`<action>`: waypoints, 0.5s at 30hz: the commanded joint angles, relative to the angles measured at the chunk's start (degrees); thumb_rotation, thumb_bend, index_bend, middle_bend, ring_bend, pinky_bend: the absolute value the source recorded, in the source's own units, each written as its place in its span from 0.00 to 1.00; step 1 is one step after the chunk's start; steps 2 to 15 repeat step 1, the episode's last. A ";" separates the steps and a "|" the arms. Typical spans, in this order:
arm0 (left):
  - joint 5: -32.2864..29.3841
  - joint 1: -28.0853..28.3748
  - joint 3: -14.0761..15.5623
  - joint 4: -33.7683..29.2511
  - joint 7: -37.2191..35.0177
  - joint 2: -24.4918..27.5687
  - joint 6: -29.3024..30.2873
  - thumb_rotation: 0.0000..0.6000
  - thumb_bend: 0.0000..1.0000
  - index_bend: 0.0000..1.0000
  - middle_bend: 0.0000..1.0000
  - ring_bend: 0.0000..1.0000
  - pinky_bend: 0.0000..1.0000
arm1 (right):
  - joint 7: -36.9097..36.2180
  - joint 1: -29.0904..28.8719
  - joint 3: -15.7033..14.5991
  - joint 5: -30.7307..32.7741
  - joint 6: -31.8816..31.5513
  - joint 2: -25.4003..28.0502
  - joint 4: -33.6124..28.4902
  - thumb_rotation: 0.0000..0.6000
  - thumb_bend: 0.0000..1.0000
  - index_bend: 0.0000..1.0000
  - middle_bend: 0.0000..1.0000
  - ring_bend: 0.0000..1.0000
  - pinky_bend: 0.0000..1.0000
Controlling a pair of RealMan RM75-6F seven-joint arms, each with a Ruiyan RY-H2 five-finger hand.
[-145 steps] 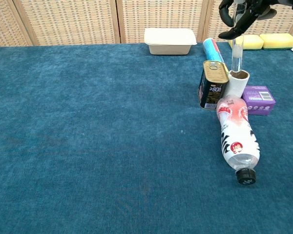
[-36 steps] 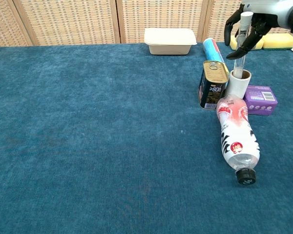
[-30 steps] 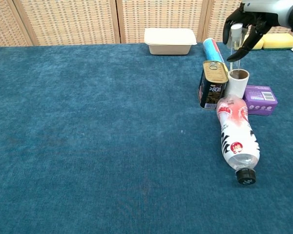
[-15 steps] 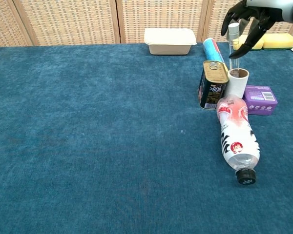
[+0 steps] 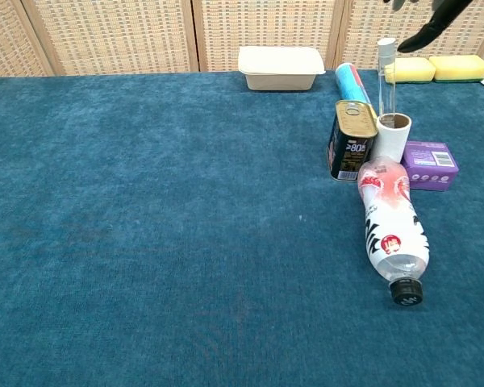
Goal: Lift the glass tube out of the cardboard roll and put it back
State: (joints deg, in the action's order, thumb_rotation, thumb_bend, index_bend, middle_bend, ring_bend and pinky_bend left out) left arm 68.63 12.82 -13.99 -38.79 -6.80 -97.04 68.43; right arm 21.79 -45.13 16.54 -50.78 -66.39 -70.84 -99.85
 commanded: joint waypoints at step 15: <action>0.41 0.41 0.19 0.28 -0.27 0.02 -0.27 1.00 0.15 0.48 0.43 0.24 0.33 | 1.62 2.63 -1.03 -2.61 -4.73 0.90 -3.03 1.00 0.16 0.34 0.35 0.30 0.34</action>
